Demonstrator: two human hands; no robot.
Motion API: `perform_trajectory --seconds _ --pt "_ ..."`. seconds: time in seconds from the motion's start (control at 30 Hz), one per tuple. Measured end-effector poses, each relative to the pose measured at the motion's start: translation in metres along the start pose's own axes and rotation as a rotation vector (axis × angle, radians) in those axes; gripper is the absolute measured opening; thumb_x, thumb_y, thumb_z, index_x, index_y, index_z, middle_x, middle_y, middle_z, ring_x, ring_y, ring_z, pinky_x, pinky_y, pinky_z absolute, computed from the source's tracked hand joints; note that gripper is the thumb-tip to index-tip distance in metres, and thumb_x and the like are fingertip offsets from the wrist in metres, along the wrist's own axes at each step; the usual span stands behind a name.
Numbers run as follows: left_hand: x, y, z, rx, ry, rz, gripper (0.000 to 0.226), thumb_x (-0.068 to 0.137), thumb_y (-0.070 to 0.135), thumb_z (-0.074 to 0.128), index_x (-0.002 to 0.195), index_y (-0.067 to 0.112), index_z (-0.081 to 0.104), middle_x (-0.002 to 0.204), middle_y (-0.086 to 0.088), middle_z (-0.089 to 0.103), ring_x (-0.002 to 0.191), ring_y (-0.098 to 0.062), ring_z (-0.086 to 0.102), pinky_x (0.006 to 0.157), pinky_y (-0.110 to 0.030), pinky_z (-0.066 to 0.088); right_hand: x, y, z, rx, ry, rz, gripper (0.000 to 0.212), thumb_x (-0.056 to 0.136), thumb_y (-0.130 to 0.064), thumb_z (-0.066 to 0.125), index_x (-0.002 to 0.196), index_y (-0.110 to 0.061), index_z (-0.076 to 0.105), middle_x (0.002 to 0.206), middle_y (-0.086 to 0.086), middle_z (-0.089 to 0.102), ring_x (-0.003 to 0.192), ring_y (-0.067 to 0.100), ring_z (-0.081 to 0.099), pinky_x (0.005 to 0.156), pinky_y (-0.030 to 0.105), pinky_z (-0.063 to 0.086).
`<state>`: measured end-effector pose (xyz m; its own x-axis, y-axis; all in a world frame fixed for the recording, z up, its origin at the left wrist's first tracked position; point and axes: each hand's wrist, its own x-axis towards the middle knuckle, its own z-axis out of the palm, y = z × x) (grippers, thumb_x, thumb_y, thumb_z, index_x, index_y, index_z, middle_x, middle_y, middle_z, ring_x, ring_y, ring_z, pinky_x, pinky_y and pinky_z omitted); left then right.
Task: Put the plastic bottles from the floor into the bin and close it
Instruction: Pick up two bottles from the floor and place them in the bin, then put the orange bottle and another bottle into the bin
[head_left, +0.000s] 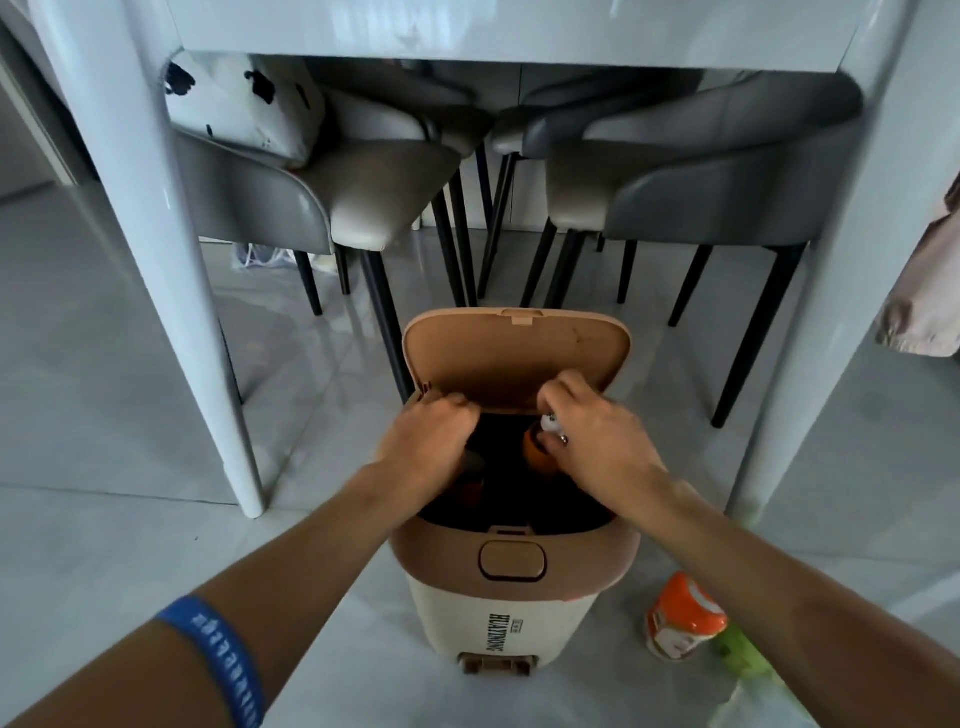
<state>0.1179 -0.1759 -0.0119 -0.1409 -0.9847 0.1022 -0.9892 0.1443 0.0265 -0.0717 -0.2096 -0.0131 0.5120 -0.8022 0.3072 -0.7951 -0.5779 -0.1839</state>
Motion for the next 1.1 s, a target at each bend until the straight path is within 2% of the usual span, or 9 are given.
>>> perform_trajectory --seconds 0.1,0.27,0.4,0.53,0.7,0.8,0.9,1.0,1.1 --pt "0.006 -0.002 0.005 0.156 -0.033 -0.038 0.03 0.09 0.033 0.063 0.113 0.014 0.066 0.118 -0.007 0.061 0.116 -0.029 0.047 0.095 -0.038 0.04 0.002 0.007 0.007 -0.323 -0.152 -0.088 0.016 0.089 -0.02 0.057 0.102 -0.018 0.066 0.109 0.001 0.062 0.108 0.028 0.052 0.092 0.04 0.042" --pt "0.001 0.019 -0.003 0.133 -0.102 -0.04 0.038 0.085 0.031 0.06 0.118 0.011 0.059 0.117 -0.011 0.061 0.116 -0.032 0.046 0.097 -0.04 0.04 -0.004 0.019 -0.001 -0.283 -0.218 -0.055 0.02 0.09 -0.029 0.05 0.094 -0.02 0.067 0.101 0.004 0.068 0.107 0.026 0.049 0.093 0.037 0.036" --pt "-0.001 0.056 -0.022 -0.019 0.073 0.132 0.041 0.087 0.033 0.055 0.125 0.017 0.057 0.124 -0.003 0.062 0.116 -0.028 0.05 0.097 -0.043 0.044 -0.028 0.04 -0.016 -0.077 0.012 -0.1 0.031 0.086 -0.032 0.047 0.093 -0.016 0.072 0.103 0.003 0.072 0.101 0.029 0.057 0.087 0.042 0.047" --pt "-0.01 0.113 -0.04 -0.271 0.231 0.344 0.035 0.09 0.027 0.057 0.122 0.016 0.063 0.12 -0.002 0.066 0.108 -0.026 0.056 0.092 -0.043 0.048 -0.08 0.072 -0.038 0.076 0.327 -0.064 0.014 0.084 -0.013 0.06 0.086 -0.005 0.072 0.094 0.01 0.074 0.086 0.028 0.064 0.082 0.04 0.049" --pt "-0.025 0.192 -0.016 -0.322 0.232 0.683 0.027 0.086 0.019 0.059 0.111 0.011 0.066 0.103 -0.005 0.067 0.095 -0.025 0.057 0.078 -0.042 0.051 -0.168 0.124 -0.032 0.195 0.356 0.153 0.016 0.084 -0.012 0.058 0.093 -0.007 0.07 0.095 0.008 0.073 0.081 0.025 0.067 0.074 0.039 0.052" --pt "-0.017 0.231 0.025 -0.257 -0.042 0.581 0.05 0.085 0.019 0.061 0.134 0.013 0.051 0.135 -0.009 0.053 0.117 -0.03 0.049 0.095 -0.048 0.046 -0.223 0.136 -0.009 0.178 0.255 0.32 0.024 0.082 -0.017 0.055 0.102 -0.016 0.068 0.099 0.002 0.072 0.08 0.02 0.066 0.066 0.032 0.054" --pt "-0.005 0.24 0.065 -0.13 -0.337 0.463 0.069 0.09 0.015 0.057 0.151 0.02 0.027 0.162 -0.007 0.02 0.141 -0.033 0.028 0.113 -0.049 0.029 -0.268 0.127 0.031 0.108 0.073 0.233 0.032 0.079 -0.008 0.053 0.105 -0.017 0.07 0.103 0.001 0.073 0.087 0.018 0.067 0.071 0.032 0.056" --pt "-0.003 0.243 0.102 -0.155 -0.338 0.421 0.059 0.089 0.019 0.059 0.145 0.021 0.039 0.151 -0.006 0.039 0.133 -0.031 0.042 0.108 -0.045 0.038 -0.306 0.122 0.074 -0.09 -0.187 -0.017 0.04 0.075 -0.015 0.052 0.11 -0.023 0.069 0.116 -0.002 0.071 0.098 0.022 0.067 0.08 0.036 0.058" --pt "-0.008 0.239 0.114 -0.187 -0.307 0.394 0.048 0.082 0.02 0.07 0.127 0.02 0.053 0.125 -0.005 0.054 0.116 -0.03 0.054 0.095 -0.044 0.048 -0.326 0.123 0.101 -0.179 -0.444 -0.215 0.051 0.067 -0.027 0.074 0.116 -0.026 0.064 0.125 0.001 0.066 0.11 0.027 0.063 0.084 0.039 0.057"
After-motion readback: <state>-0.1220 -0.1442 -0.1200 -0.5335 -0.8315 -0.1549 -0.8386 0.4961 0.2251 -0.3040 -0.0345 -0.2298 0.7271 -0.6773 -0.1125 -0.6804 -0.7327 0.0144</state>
